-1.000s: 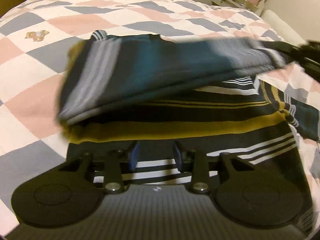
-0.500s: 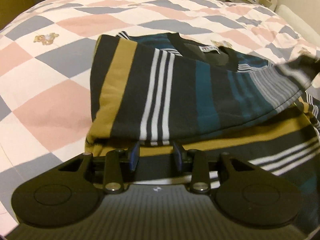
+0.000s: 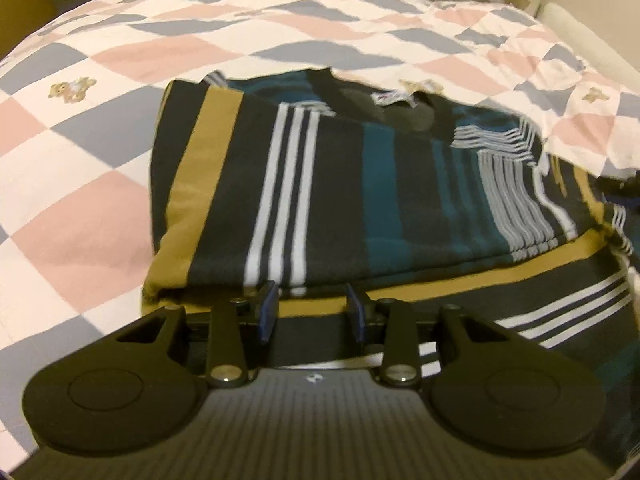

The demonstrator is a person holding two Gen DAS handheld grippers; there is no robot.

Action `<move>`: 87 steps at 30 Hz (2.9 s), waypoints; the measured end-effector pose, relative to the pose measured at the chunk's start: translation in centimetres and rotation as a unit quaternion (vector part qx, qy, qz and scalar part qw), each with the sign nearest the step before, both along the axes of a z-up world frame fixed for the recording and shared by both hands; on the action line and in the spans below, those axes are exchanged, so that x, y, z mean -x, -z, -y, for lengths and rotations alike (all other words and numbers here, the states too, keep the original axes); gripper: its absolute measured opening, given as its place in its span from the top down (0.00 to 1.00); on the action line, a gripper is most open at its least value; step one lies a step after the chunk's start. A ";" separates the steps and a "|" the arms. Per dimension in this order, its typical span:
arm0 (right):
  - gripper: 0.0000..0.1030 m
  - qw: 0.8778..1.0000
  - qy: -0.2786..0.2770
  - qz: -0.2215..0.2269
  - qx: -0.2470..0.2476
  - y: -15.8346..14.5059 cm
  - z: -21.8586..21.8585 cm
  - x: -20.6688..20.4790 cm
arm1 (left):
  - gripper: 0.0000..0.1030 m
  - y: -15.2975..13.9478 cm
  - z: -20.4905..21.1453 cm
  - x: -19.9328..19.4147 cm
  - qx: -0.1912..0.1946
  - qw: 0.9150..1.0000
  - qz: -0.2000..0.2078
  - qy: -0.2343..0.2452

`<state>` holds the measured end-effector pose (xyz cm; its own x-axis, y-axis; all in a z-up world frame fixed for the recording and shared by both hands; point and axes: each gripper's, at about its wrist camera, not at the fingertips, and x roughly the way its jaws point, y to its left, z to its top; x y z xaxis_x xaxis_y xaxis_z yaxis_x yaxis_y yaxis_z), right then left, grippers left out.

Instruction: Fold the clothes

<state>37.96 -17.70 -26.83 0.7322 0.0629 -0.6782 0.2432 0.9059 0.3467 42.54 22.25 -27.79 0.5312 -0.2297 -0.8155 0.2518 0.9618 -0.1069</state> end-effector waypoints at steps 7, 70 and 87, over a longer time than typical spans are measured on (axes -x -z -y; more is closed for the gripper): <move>0.91 0.997 0.016 -0.063 -0.039 2.9 1.7 0.2 | 0.69 0.3 1.8 -0.3 -0.023 0.999 -0.024 -0.010; 0.53 0.982 -0.188 0.007 -0.034 -5.5 -19.6 2.1 | 0.66 -2.4 -7.3 3.0 0.049 0.995 -0.075 -0.033; 0.51 0.988 -0.024 -0.149 -0.013 2.3 -8.7 9.4 | 0.63 2.1 -0.3 -6.3 0.153 0.978 -0.142 -0.027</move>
<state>28.61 -9.02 -29.13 0.4954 0.1121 -0.8614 0.2955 0.9108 0.2885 48.87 22.55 -29.90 0.3112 -0.4649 -0.8289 0.1203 0.8844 -0.4509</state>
